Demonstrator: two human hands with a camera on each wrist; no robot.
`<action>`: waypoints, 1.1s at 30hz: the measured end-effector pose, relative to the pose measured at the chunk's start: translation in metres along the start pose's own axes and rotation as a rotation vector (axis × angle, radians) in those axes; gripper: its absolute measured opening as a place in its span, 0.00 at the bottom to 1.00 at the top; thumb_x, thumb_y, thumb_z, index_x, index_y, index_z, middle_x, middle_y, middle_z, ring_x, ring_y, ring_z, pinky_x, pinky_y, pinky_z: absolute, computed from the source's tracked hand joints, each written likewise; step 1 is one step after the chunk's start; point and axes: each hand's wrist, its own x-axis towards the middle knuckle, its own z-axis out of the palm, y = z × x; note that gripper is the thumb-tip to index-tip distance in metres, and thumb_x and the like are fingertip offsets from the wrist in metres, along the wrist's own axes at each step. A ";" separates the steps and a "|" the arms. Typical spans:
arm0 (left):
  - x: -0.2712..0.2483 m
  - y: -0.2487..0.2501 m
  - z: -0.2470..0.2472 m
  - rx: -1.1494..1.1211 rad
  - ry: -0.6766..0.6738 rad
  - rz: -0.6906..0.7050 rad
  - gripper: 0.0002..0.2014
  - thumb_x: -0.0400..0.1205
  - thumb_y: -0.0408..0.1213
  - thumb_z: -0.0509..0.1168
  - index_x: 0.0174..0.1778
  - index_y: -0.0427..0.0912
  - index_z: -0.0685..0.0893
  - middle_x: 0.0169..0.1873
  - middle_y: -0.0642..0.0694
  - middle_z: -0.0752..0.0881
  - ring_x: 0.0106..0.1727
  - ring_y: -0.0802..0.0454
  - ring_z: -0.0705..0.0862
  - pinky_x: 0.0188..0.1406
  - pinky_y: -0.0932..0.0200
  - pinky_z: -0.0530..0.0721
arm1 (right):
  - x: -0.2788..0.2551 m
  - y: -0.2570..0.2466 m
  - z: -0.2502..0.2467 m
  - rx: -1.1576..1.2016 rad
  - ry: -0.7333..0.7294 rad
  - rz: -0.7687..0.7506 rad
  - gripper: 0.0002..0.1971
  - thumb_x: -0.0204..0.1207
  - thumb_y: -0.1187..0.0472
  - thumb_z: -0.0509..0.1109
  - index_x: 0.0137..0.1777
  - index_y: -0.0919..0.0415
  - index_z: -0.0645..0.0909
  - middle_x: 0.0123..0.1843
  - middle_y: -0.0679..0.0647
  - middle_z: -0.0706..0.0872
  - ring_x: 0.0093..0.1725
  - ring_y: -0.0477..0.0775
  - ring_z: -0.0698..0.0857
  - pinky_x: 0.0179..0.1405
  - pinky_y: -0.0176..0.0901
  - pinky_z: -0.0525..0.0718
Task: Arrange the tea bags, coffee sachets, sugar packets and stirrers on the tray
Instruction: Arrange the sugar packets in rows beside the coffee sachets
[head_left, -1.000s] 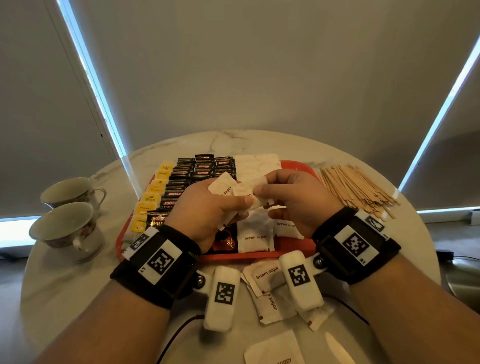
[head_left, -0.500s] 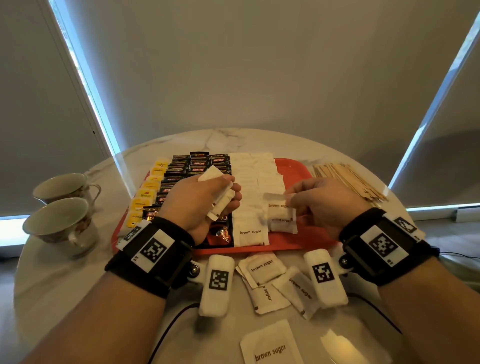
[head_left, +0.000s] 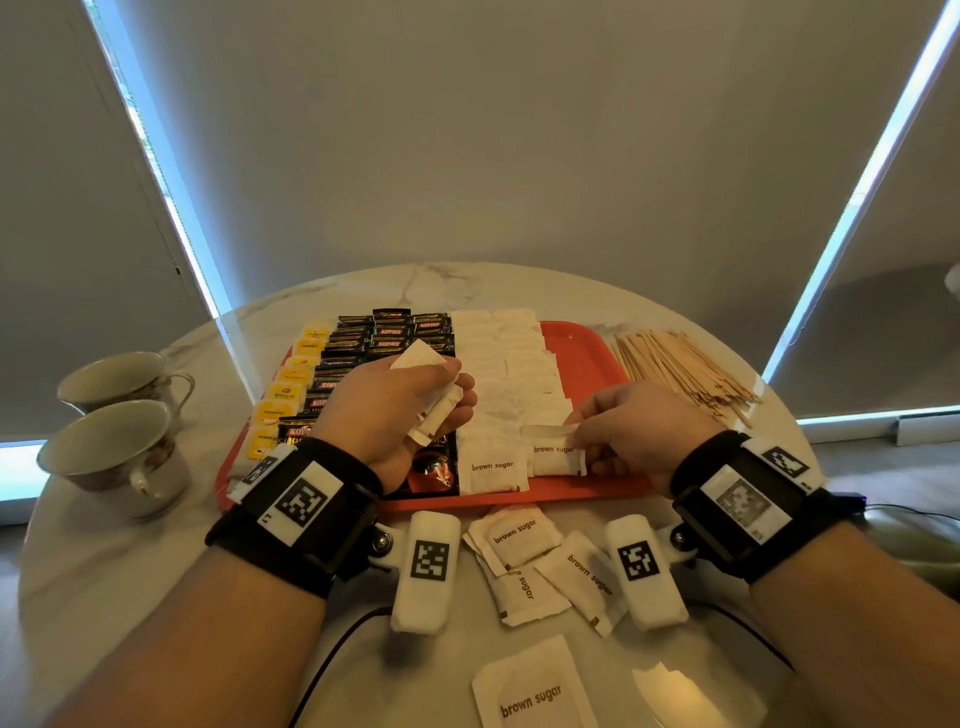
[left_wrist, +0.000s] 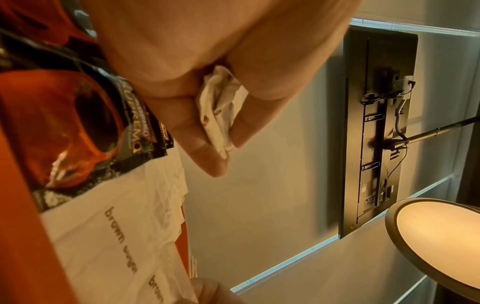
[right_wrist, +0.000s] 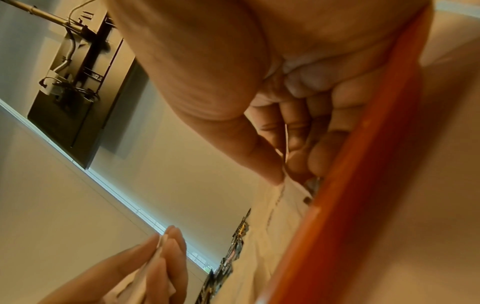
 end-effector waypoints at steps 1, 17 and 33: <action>0.000 0.000 0.000 0.002 -0.001 0.001 0.08 0.86 0.29 0.70 0.58 0.29 0.87 0.39 0.38 0.93 0.38 0.48 0.94 0.34 0.58 0.92 | -0.001 0.000 0.000 0.000 -0.004 -0.002 0.04 0.74 0.68 0.80 0.47 0.61 0.90 0.45 0.61 0.94 0.38 0.57 0.89 0.53 0.57 0.91; -0.002 0.002 0.001 0.025 0.009 -0.013 0.07 0.86 0.25 0.69 0.58 0.31 0.88 0.44 0.36 0.93 0.40 0.47 0.94 0.34 0.58 0.92 | 0.002 0.006 0.002 0.176 0.119 -0.082 0.12 0.73 0.77 0.76 0.48 0.60 0.89 0.53 0.60 0.90 0.51 0.60 0.92 0.53 0.57 0.93; -0.011 0.004 0.007 -0.039 -0.062 -0.077 0.12 0.86 0.20 0.54 0.58 0.25 0.82 0.48 0.30 0.94 0.50 0.37 0.95 0.49 0.49 0.95 | -0.017 -0.004 0.021 0.259 -0.066 -0.130 0.08 0.80 0.64 0.76 0.53 0.71 0.88 0.40 0.62 0.90 0.33 0.54 0.87 0.43 0.51 0.90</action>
